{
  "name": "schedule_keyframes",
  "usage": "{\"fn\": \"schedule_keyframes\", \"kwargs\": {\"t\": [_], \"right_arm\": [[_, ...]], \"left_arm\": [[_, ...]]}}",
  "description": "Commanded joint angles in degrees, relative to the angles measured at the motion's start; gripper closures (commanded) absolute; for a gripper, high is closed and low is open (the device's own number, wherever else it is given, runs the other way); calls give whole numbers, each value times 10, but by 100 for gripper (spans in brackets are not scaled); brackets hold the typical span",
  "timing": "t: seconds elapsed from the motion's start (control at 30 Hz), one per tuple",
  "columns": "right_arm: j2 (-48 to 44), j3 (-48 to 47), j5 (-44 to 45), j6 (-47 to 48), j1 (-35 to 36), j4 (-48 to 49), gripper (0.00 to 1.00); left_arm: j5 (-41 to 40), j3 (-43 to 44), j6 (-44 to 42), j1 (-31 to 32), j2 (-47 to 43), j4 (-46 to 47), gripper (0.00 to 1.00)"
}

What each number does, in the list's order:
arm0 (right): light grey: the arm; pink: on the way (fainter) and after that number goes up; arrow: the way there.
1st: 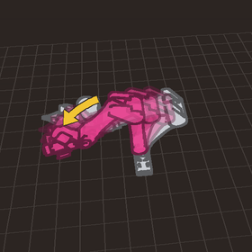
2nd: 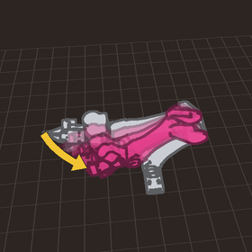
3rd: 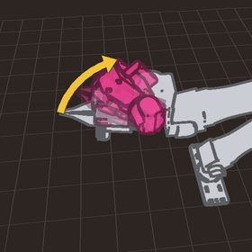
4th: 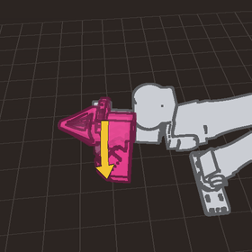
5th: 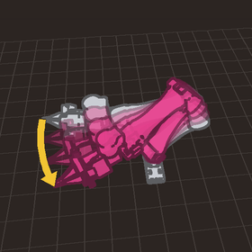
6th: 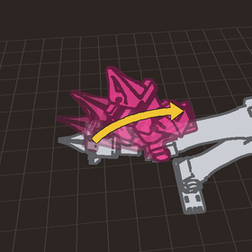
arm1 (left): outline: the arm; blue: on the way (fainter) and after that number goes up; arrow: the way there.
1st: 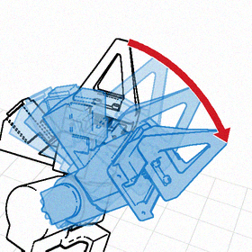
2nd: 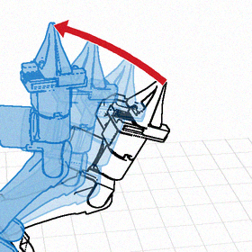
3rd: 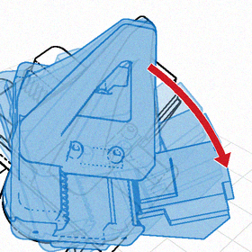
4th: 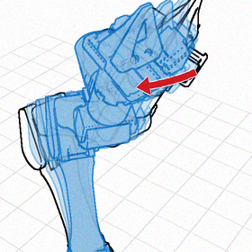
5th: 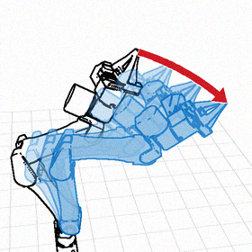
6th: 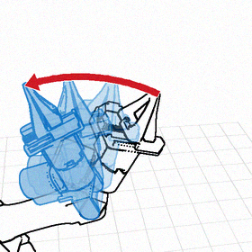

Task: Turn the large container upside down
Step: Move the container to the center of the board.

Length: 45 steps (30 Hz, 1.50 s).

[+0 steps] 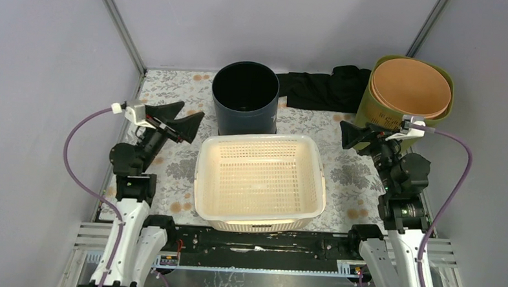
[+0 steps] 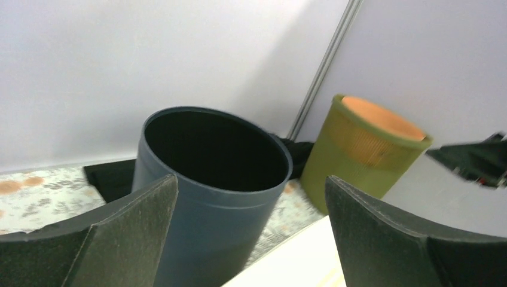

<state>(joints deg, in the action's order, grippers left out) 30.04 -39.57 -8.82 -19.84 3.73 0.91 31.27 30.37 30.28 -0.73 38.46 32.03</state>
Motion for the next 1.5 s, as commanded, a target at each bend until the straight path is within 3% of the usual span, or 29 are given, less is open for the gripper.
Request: {"fn": "schedule_keyframes", "kwargs": {"t": [0.0, 0.07, 0.2, 0.33, 0.6, 0.73, 0.9, 1.07, 1.33, 1.47], "right_arm": [[-21, -61, -79, -41, -1, -84, 1], [-25, -79, -86, -51, -1, -112, 1], [-10, -124, -114, -65, -1, -189, 1], [-2, -164, -180, -55, -1, -261, 1], [-25, -183, -207, -84, -1, -300, 1], [-19, -200, -187, -117, -1, -343, 1], [-35, -182, -202, -175, -1, -320, 1], [-25, -188, -212, -183, -1, -325, 1], [8, -196, -209, -151, -1, -343, 1], [33, -185, -204, -149, -1, -327, 1]], "left_arm": [[-34, 80, 103, 3, -47, -173, 0], [-25, 128, 113, 3, -47, -244, 0], [68, 190, 74, 2, -41, -328, 0], [38, 207, 107, 3, -73, -374, 0], [38, 324, 60, 2, -41, -565, 0], [62, 309, 88, 2, -40, -560, 0], [93, 289, 119, 2, -24, -553, 0], [167, 258, 155, 2, -13, -465, 0], [38, 220, 187, 2, -74, -452, 0], [26, 255, 182, 2, -26, -511, 0]]}}
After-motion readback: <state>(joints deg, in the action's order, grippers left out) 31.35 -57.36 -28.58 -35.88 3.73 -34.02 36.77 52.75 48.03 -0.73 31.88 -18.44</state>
